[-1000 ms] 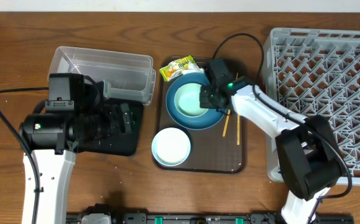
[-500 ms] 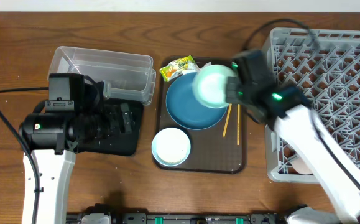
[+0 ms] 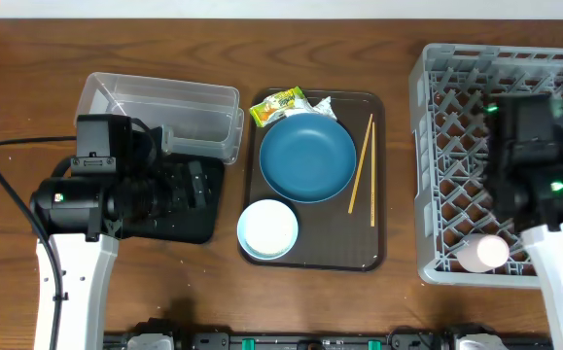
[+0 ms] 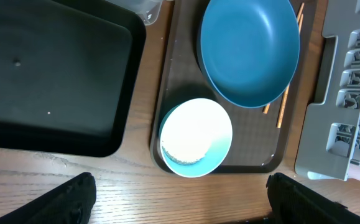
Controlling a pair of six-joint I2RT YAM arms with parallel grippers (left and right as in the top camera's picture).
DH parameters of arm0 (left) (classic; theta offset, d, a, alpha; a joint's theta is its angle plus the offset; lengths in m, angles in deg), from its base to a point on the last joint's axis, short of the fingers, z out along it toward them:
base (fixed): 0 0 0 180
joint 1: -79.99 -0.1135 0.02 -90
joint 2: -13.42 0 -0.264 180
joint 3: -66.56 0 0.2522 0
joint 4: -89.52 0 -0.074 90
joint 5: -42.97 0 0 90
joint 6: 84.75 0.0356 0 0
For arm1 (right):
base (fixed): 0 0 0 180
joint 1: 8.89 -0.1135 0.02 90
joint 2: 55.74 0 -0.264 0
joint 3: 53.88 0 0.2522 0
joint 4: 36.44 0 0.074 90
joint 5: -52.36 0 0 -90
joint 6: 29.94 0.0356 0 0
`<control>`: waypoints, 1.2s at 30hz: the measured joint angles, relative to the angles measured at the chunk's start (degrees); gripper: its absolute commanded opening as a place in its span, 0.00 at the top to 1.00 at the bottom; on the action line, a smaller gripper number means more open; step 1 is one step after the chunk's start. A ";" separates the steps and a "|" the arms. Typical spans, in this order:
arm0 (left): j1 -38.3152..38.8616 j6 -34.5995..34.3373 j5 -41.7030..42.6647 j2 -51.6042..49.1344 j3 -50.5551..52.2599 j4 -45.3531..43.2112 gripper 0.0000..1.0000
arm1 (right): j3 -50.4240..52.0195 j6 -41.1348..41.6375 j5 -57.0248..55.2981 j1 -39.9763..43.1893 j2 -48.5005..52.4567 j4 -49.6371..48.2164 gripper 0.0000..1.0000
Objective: Sort waste into correct bins and load items into the dishwasher rack
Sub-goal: 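Carry the mint bowl to the dish rack and release it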
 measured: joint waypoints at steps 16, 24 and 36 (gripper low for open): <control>0.00 0.00 0.02 0.00 0.00 0.04 0.10 | 0.13 -15.91 -8.66 15.13 16.02 -23.19 0.99; 0.00 0.00 0.00 0.00 0.00 0.04 0.10 | 0.15 -34.84 -12.15 15.54 22.51 -38.29 0.99; 0.00 0.00 0.00 0.02 0.00 0.00 0.10 | 0.17 -54.66 -15.76 17.46 35.17 -50.12 0.99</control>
